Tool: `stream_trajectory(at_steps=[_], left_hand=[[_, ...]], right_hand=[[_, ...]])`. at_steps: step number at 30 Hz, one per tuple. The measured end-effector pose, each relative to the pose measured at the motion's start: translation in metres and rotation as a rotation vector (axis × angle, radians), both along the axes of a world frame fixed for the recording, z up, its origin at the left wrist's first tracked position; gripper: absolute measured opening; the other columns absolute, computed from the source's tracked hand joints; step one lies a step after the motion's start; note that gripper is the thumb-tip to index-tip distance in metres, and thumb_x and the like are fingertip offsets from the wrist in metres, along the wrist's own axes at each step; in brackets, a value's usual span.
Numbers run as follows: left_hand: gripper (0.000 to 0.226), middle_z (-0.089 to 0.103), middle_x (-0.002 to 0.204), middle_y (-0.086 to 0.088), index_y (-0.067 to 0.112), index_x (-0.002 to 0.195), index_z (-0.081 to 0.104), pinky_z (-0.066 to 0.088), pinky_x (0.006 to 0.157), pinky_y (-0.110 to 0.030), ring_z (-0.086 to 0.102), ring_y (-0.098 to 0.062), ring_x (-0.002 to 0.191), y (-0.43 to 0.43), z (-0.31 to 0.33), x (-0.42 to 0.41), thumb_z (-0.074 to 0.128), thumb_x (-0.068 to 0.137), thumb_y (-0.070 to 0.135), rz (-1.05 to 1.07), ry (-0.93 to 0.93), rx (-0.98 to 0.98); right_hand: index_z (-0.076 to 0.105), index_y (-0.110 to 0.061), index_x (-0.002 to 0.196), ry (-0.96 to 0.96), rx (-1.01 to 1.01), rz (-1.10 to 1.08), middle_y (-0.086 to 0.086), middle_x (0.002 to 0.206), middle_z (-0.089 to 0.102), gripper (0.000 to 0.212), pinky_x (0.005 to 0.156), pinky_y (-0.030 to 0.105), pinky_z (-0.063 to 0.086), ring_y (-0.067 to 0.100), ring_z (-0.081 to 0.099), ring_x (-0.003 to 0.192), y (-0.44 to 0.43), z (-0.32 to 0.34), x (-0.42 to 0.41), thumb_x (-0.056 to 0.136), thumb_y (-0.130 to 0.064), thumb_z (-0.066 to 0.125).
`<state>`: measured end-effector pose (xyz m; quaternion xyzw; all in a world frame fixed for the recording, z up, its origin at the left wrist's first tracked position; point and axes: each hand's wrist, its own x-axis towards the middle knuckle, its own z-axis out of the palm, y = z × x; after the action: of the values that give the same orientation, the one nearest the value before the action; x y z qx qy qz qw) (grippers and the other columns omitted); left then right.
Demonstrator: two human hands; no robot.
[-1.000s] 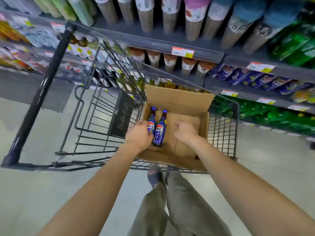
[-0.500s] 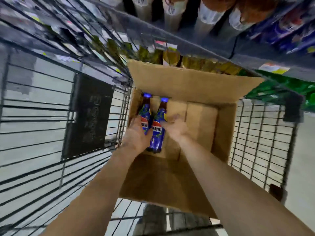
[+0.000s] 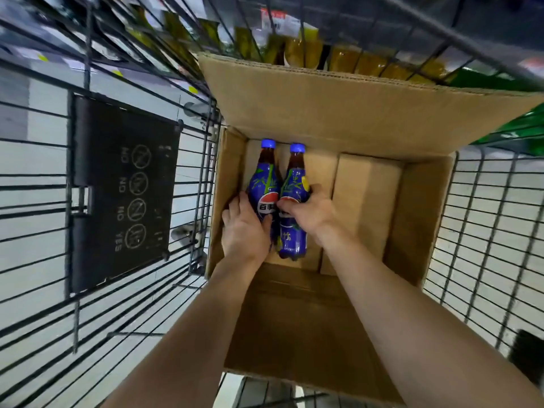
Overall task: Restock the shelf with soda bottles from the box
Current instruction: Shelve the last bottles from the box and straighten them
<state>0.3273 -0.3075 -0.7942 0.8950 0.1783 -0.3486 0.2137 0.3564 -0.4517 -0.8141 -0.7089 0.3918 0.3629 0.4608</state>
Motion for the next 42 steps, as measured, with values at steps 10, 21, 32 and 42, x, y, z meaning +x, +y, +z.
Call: stream_trajectory(at_steps=[10,21,32,42], left_hand=[[0.081,0.058,0.133,-0.013,0.015,0.14,0.04,0.054,0.097,-0.047,0.062,-0.034,0.118,-0.012,-0.019,0.029,0.079,0.081,0.054,0.116,0.017,-0.072],[0.076,0.06,0.101,0.022,0.026,0.141,0.043,0.05,0.088,-0.026,0.063,-0.001,0.092,0.006,0.062,0.007,0.087,0.08,0.035,0.207,-0.172,-0.374],[0.081,0.066,0.113,0.033,0.024,0.145,0.042,0.056,0.092,-0.022,0.069,0.002,0.104,-0.026,0.253,0.003,0.088,0.08,0.01,0.049,-0.499,-0.785],[0.08,0.067,0.117,0.017,0.03,0.144,0.046,0.056,0.089,-0.02,0.07,0.005,0.095,-0.102,0.447,-0.018,0.09,0.078,0.023,-0.23,-0.788,-0.883]], right_hand=[[0.052,-0.024,0.12,-0.04,0.06,0.044,-0.002,0.102,0.068,0.06,0.07,0.03,0.055,0.014,0.067,0.083,-0.027,-0.009,-0.009,0.073,-0.029,0.089],[0.056,-0.026,0.123,-0.241,0.212,-0.086,-0.003,0.111,0.073,0.069,0.094,0.047,0.058,0.019,0.072,0.101,-0.054,0.062,-0.035,0.066,-0.025,0.095],[0.053,-0.013,0.138,-0.682,0.144,-0.128,0.008,0.119,0.074,0.08,0.1,0.05,0.055,0.027,0.072,0.108,-0.099,0.279,-0.047,0.068,-0.004,0.091],[0.042,-0.015,0.148,-1.066,0.038,-0.072,0.005,0.128,0.07,0.089,0.102,0.049,0.053,0.022,0.07,0.114,-0.172,0.49,-0.1,0.073,-0.016,0.088]])
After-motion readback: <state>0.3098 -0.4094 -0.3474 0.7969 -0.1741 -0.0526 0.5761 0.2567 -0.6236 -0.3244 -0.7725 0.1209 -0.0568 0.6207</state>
